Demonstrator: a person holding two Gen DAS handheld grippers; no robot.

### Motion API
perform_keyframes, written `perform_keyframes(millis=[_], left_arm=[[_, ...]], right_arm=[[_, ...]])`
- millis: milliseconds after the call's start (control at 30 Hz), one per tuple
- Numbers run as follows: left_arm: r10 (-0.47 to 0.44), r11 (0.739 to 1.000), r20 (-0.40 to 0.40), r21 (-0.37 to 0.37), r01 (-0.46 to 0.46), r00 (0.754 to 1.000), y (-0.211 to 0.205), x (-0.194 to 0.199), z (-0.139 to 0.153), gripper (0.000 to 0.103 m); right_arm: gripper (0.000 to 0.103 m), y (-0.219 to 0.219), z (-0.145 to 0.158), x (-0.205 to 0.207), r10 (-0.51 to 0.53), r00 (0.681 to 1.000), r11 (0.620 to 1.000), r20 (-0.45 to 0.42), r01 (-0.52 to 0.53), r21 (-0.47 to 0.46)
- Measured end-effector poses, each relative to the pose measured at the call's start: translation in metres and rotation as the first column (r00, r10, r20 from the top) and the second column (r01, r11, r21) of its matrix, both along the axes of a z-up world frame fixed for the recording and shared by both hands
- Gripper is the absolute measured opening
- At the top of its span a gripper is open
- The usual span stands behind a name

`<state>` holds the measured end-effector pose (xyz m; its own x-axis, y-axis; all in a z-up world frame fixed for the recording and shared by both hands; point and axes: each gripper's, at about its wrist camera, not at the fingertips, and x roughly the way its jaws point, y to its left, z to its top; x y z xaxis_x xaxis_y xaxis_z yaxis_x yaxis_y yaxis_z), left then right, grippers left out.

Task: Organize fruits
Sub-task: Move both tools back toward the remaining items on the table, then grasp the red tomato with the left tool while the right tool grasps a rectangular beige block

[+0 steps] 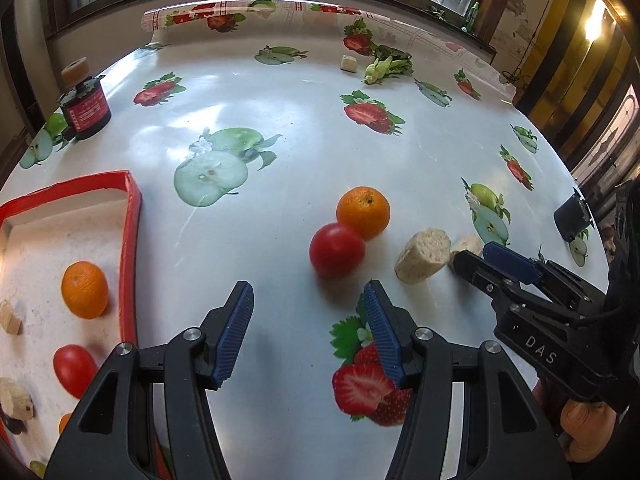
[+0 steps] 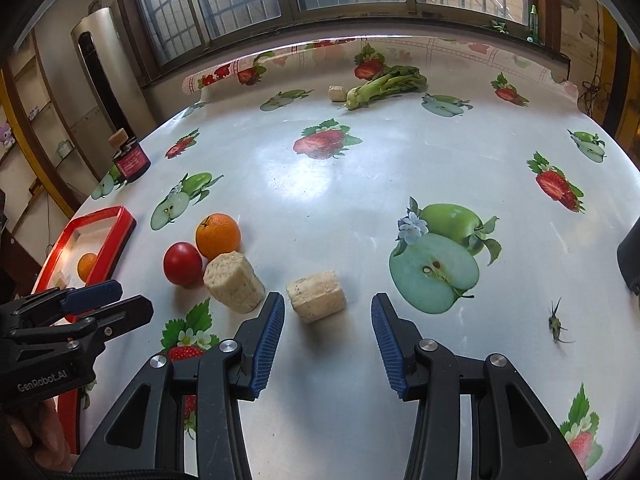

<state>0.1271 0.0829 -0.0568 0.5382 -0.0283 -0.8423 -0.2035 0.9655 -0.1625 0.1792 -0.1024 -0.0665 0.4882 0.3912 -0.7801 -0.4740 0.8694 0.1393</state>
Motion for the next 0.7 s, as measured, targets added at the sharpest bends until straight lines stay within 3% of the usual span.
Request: perform_keyframes(millis=[167,267,700], left_arm=[[-0.023,0.999,0.006,-0.03,0.023,1.0,-0.001,0.019,-0.005,0.054],[-0.048,0.998,0.011,-0.037,0.049,0.999,-0.005,0.027,-0.01,0.03],[-0.042,0.998,0.04,-0.044,0.044,0.998,-0.002,-0.008,0.004,0.029]], right_arm=[[0.041,0.004,-0.005,0.008,0.012,1.0,1.0,-0.007,-0.012,0.012],[0.031,0.006,-0.006,0.01,0.015,1.0,1.0,0.001,-0.015,0.015],[0.031,-0.009,0.012,-0.024,0.016,1.0,0.998,0.017,-0.017,0.053]])
